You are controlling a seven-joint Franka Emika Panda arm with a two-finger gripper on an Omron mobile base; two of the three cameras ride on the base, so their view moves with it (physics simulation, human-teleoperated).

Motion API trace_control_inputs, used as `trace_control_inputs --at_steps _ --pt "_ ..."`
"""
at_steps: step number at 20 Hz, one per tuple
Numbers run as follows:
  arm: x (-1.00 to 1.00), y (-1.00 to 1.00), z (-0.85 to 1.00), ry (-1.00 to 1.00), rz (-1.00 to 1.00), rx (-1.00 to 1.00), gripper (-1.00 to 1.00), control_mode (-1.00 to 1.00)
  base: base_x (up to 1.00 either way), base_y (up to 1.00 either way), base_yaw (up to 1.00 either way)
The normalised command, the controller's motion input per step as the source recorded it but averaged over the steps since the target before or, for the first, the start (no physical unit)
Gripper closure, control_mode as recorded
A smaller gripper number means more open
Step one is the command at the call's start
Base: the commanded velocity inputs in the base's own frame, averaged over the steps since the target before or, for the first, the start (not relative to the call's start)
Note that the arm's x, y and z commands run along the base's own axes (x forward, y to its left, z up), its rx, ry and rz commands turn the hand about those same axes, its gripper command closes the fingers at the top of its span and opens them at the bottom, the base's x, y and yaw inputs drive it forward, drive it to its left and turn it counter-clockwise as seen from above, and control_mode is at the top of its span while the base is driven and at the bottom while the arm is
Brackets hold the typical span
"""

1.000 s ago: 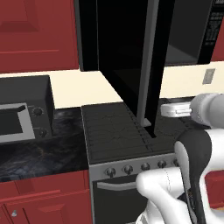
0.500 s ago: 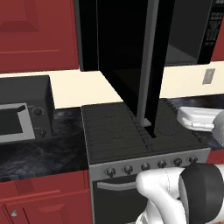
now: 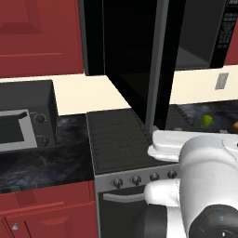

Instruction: Close the microwave door.

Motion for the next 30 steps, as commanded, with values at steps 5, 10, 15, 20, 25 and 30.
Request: trace_control_inputs --at_steps 5,10,15,20,25,30 --pt "0.12 0.95 0.0 -0.09 -0.12 -0.05 -1.0 -1.0 0.0 0.0 0.0" --pt "0.51 0.63 0.01 -0.15 -0.03 -0.12 -1.0 -1.0 0.0 0.0 0.0" --pt "0.89 0.61 0.0 -0.11 -0.02 -0.09 -1.0 -1.0 0.0 0.0 0.0" --pt "0.73 0.16 0.0 -0.13 -0.05 -0.03 -1.0 -1.0 0.0 0.0 0.0" --pt "-0.15 -0.35 0.0 -0.3 -0.23 0.09 -1.0 -1.0 0.0 0.0 0.0" --pt "-0.36 -0.29 0.01 -0.31 -0.34 0.15 -1.0 -1.0 0.0 0.0 0.0"
